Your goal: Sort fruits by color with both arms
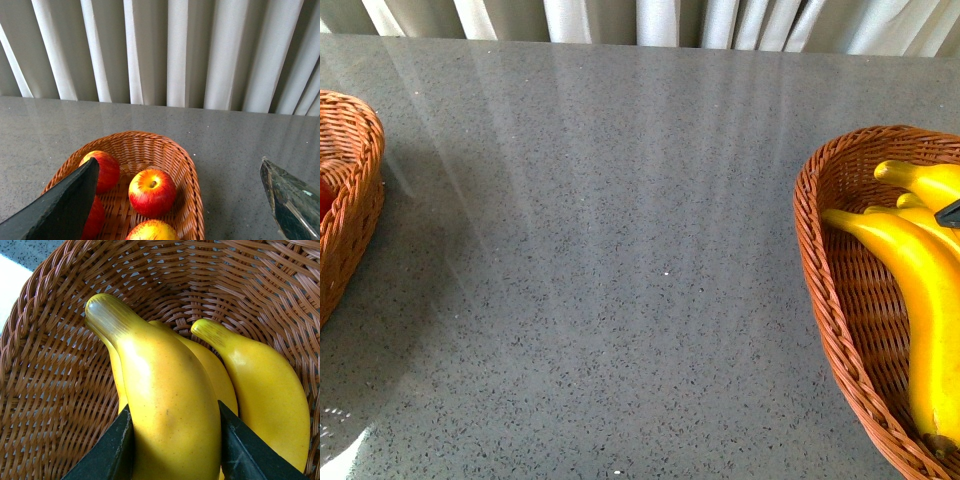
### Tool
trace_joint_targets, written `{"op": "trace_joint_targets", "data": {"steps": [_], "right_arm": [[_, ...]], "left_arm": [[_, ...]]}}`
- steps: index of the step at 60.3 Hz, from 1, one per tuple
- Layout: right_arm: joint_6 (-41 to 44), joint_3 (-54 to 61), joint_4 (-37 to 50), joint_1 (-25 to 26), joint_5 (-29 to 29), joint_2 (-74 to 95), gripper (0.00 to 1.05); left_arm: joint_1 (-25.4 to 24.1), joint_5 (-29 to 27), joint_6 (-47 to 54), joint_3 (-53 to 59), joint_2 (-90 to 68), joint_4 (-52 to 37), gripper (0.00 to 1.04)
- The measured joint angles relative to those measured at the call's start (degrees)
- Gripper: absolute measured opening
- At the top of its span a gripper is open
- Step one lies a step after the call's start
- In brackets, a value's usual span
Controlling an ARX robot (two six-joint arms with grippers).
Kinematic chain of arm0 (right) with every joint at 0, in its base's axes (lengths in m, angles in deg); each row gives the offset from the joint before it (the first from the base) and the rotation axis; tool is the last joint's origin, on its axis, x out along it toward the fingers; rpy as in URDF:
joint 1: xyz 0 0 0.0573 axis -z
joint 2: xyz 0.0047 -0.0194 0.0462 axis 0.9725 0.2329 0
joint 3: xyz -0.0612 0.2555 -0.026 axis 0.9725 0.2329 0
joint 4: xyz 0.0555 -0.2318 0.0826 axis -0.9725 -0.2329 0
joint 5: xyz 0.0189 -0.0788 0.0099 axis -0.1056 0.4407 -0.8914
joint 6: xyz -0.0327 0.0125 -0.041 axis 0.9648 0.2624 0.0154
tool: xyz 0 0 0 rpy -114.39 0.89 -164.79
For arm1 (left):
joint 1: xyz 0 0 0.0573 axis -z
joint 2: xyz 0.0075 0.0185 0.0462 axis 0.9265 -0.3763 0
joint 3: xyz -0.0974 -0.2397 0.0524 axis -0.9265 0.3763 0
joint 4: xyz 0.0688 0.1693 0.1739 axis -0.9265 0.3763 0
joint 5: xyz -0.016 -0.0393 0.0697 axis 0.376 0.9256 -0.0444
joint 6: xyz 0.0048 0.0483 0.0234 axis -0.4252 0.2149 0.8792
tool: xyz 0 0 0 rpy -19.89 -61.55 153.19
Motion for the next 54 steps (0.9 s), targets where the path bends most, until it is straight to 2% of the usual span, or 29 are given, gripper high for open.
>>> {"op": "trace_joint_targets", "data": {"steps": [13,24,37,54], "right_arm": [[0.04,0.00,1.36,0.26,-0.20,0.00,0.69],[-1.66,1.20,3.17,1.11,-2.64,-3.04,0.96],[-10.88,9.79,15.52,1.11,-10.14,-19.71,0.96],[-13.44,10.80,15.89,0.96,-10.38,-20.98,0.96]], "left_arm": [[0.00,-0.02,0.00,0.00,0.00,0.00,0.96],[0.00,-0.02,0.00,0.00,0.00,0.00,0.96],[0.00,-0.02,0.00,0.00,0.00,0.00,0.96],[0.00,0.00,0.00,0.00,0.00,0.00,0.96]]}}
